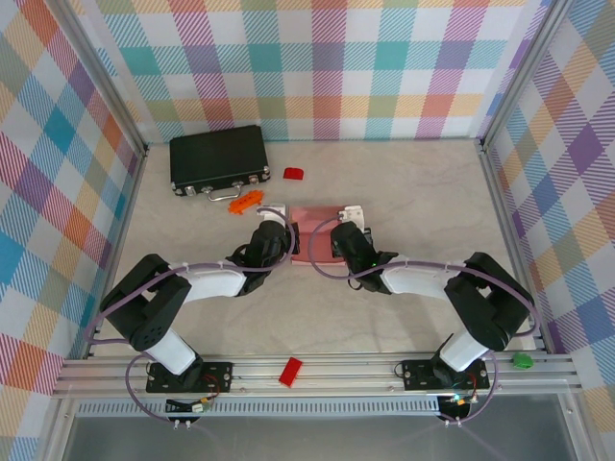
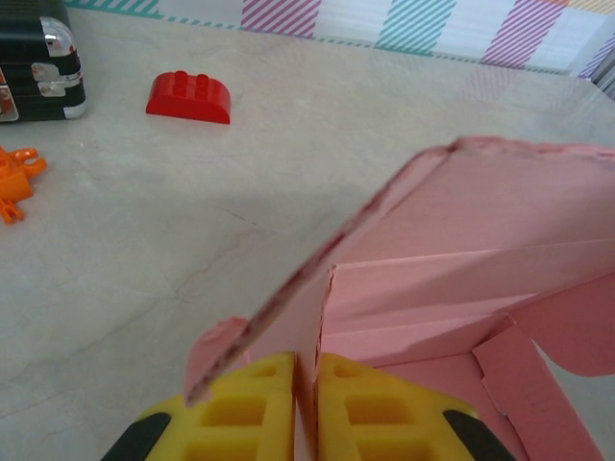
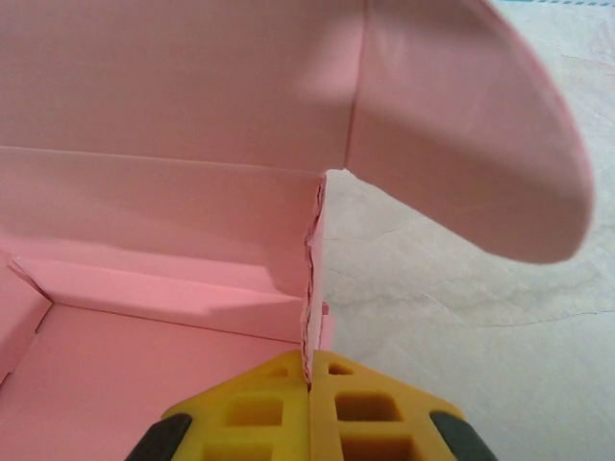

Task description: Fold the paper box

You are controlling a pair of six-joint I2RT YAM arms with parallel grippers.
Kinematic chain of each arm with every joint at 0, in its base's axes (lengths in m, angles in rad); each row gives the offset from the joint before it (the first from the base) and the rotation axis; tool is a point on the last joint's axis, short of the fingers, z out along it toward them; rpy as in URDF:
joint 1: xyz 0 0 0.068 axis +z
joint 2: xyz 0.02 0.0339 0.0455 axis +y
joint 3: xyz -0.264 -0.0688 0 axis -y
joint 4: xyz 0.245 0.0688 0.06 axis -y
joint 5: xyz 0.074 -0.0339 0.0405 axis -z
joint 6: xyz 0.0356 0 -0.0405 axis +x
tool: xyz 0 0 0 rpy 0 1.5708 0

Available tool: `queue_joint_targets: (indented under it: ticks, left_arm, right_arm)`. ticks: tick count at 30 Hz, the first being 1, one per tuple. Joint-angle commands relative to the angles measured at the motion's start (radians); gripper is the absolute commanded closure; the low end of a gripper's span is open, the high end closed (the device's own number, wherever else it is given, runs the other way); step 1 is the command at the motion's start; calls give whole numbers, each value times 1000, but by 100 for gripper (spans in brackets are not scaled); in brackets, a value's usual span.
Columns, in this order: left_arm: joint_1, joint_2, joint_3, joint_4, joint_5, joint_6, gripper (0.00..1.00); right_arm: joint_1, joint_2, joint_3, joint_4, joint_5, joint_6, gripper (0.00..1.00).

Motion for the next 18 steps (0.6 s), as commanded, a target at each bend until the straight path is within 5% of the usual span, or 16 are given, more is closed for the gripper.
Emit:
queue_joint_targets:
  ticks: [1, 18]
  left_arm:
    - [-26, -18, -22, 22, 36, -18, 87]
    - [-32, -35, -76, 19, 8, -32, 91]
  right_arm:
    - [21, 13, -12, 40, -7, -6, 93]
    - [45, 5, -43, 25, 8, 21, 92]
